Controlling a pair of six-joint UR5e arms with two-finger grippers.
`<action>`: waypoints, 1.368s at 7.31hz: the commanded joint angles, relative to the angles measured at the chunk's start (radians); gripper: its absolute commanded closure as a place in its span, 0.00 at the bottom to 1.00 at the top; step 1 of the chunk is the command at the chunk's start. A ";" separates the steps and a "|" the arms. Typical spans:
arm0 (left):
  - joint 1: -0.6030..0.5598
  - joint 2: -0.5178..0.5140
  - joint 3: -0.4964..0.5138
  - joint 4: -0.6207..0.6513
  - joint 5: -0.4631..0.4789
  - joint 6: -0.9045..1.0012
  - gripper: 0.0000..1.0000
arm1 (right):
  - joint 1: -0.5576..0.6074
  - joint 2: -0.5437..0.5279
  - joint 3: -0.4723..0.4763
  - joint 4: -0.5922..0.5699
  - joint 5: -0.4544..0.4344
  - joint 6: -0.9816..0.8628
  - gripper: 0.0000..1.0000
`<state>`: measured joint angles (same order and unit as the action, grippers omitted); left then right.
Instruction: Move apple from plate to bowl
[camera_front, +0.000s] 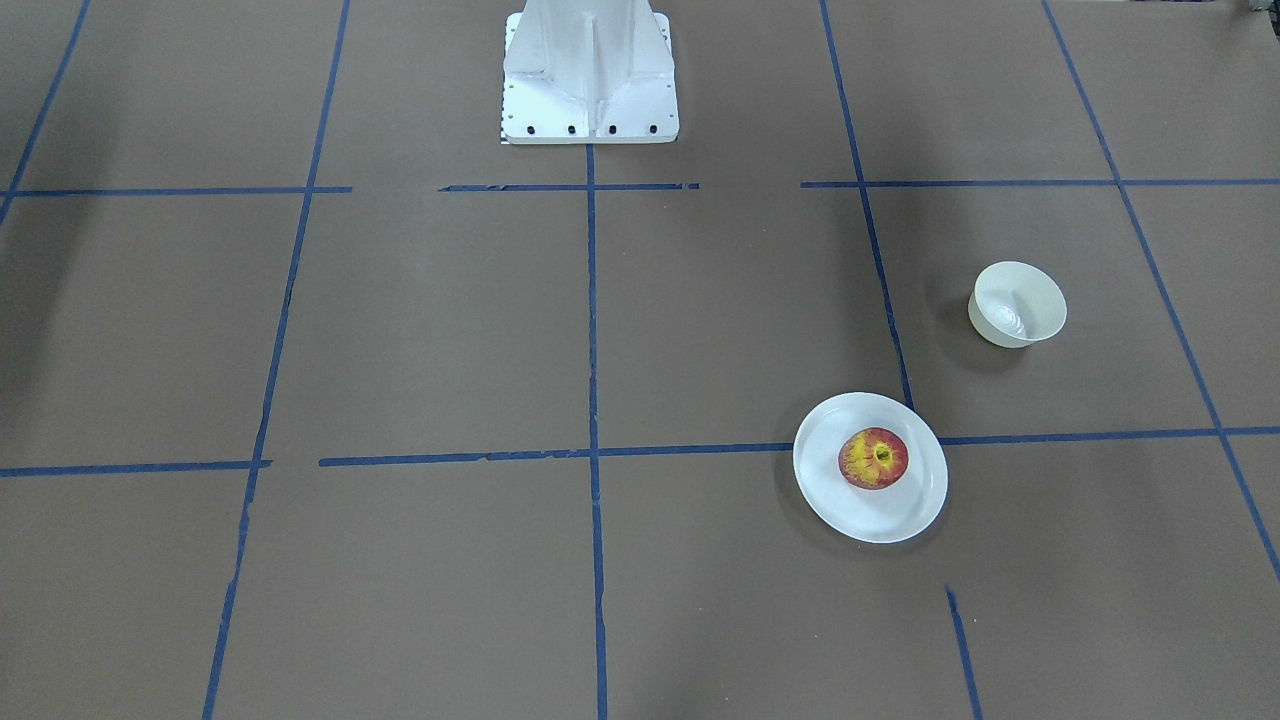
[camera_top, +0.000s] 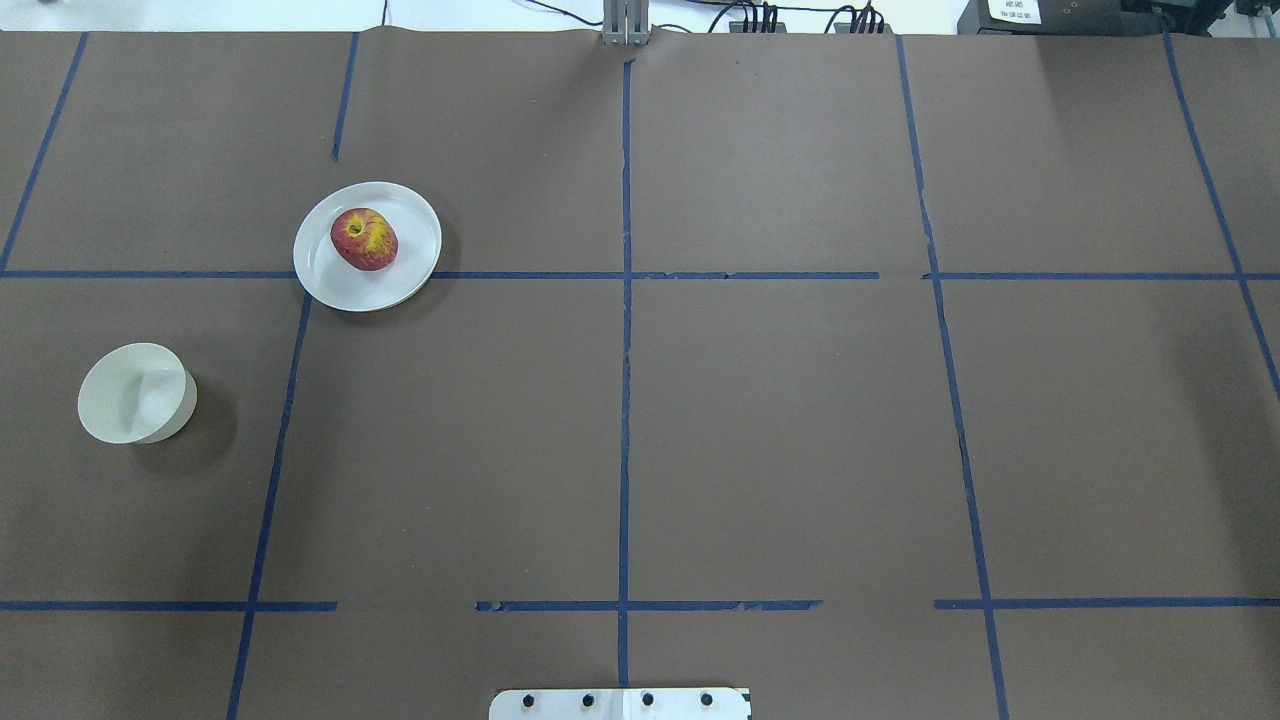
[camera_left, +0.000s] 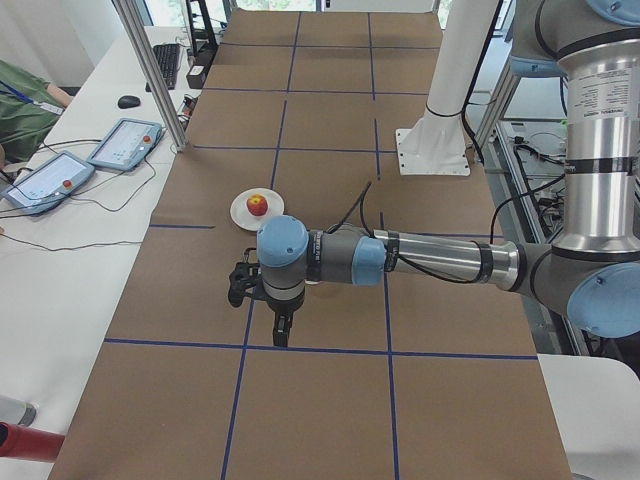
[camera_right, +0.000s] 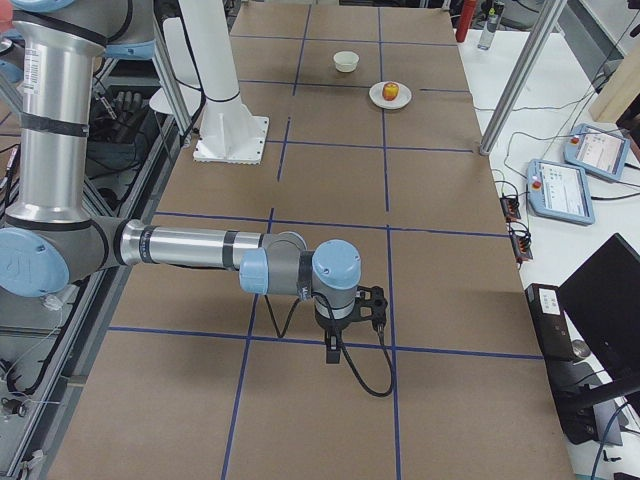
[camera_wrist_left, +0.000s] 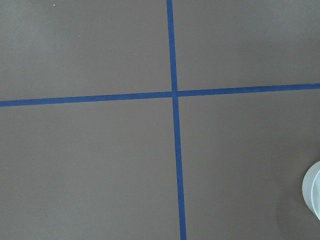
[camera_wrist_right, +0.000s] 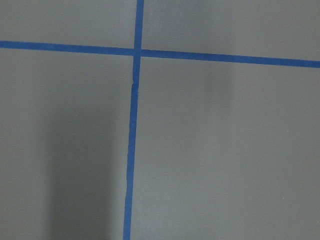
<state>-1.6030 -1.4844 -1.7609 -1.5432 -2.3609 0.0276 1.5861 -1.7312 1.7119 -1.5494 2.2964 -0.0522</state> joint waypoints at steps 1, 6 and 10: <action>0.000 0.003 0.008 0.000 0.003 -0.006 0.00 | 0.000 -0.001 0.000 0.000 0.000 0.000 0.00; 0.008 -0.051 0.000 -0.131 -0.003 -0.014 0.00 | 0.000 -0.001 0.000 0.000 0.000 0.000 0.00; 0.246 -0.348 0.031 -0.124 0.047 -0.382 0.00 | 0.000 -0.001 0.000 0.000 0.000 0.000 0.00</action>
<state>-1.4554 -1.7376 -1.7378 -1.6666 -2.3435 -0.2073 1.5861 -1.7307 1.7119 -1.5501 2.2964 -0.0521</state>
